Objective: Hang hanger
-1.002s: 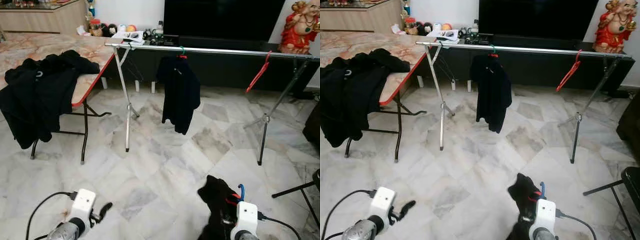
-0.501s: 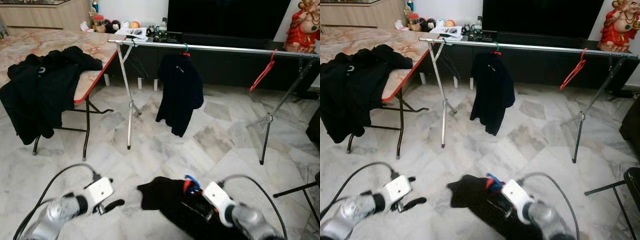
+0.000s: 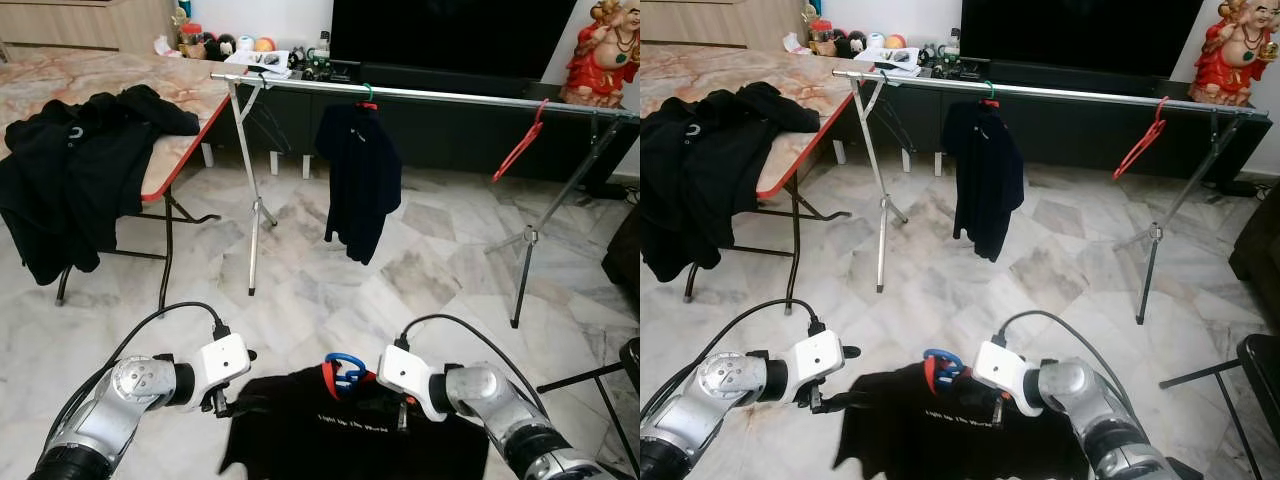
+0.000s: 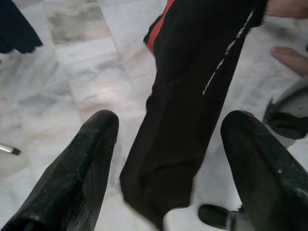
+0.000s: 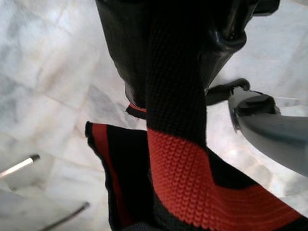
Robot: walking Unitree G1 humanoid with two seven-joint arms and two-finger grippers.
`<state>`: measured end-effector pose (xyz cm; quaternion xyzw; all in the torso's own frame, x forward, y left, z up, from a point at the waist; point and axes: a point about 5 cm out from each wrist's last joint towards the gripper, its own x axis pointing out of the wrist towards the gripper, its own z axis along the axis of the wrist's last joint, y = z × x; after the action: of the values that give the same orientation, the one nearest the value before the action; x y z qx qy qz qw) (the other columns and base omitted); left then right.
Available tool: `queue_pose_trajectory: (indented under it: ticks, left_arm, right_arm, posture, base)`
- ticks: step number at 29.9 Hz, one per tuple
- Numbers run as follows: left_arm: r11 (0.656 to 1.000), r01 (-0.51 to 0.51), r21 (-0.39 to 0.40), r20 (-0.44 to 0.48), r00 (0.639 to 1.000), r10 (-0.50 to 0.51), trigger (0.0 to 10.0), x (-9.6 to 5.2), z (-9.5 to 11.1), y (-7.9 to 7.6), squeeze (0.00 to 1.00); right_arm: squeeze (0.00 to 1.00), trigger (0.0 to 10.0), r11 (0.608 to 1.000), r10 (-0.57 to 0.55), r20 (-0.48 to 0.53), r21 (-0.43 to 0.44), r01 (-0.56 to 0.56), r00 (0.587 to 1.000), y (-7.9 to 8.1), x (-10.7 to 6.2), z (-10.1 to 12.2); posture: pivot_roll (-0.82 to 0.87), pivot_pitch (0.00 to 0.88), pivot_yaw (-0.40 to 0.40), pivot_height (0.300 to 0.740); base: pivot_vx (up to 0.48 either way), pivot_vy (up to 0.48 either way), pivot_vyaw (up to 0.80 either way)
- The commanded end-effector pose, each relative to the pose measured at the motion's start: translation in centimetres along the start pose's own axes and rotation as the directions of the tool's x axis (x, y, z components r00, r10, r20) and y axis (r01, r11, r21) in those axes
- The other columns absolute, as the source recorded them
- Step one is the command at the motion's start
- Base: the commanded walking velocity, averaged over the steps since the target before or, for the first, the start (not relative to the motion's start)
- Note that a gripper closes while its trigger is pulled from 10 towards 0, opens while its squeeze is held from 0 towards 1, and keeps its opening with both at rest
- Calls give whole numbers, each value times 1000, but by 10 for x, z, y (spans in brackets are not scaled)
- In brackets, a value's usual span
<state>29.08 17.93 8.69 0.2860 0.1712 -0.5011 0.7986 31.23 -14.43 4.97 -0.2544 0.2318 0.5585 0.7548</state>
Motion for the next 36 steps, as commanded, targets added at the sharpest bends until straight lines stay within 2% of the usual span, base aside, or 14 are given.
queue_pose_trajectory:
  ticks: [1, 4, 10, 15, 18, 29, 36]
  left_arm:
    - [1000, 27, 1, 14, 1000, -27, 10000, 1, 8, 0, 0]
    - [999, 25, -28, 13, 1000, -24, 10000, 4, 12, 5, 0]
    - [999, 22, -50, -8, 1000, -22, 10000, 8, 14, 6, 0]
    - [994, 34, -100, 21, 999, -32, 10000, 12, 17, 4, 0]
    - [989, 87, -120, 34, 996, -83, 10000, 15, 18, -3, 0]
    - [989, 96, -115, 17, 995, -94, 10000, 18, 18, -4, 0]
    - [989, 96, -116, 16, 995, -95, 10000, 18, 18, -4, 0]
  right_arm:
    - [0, 10000, 999, -4, 60, -34, 6, 998, -8, -4, 14]
    - [0, 10000, 999, 21, 93, -39, -18, 995, -9, -3, 22]
    - [0, 10000, 998, 40, 90, -56, -35, 995, -6, -1, 21]
    - [0, 10000, 996, 56, 135, -70, -47, 989, -6, 0, 30]
    - [0, 10000, 993, 80, 139, -100, -67, 987, -5, 2, 33]
    - [0, 10000, 987, 136, 229, -110, -114, 964, -4, 6, 52]
    - [0, 10000, 987, 138, 235, -108, -115, 962, -4, 6, 53]
  posture:
    - [111, 70, -78, 740]
    - [108, 68, -76, 740]
    - [113, 59, -78, 740]
    - [111, 54, -75, 740]
    - [111, 48, -75, 740]
    - [117, 27, -69, 740]
    - [117, 27, -69, 740]
  base:
    - [0, 0, 0]
    - [0, 0, 0]
    - [0, 0, 0]
    - [0, 0, 0]
    - [0, 0, 0]
    - [0, 0, 0]
    - [0, 0, 0]
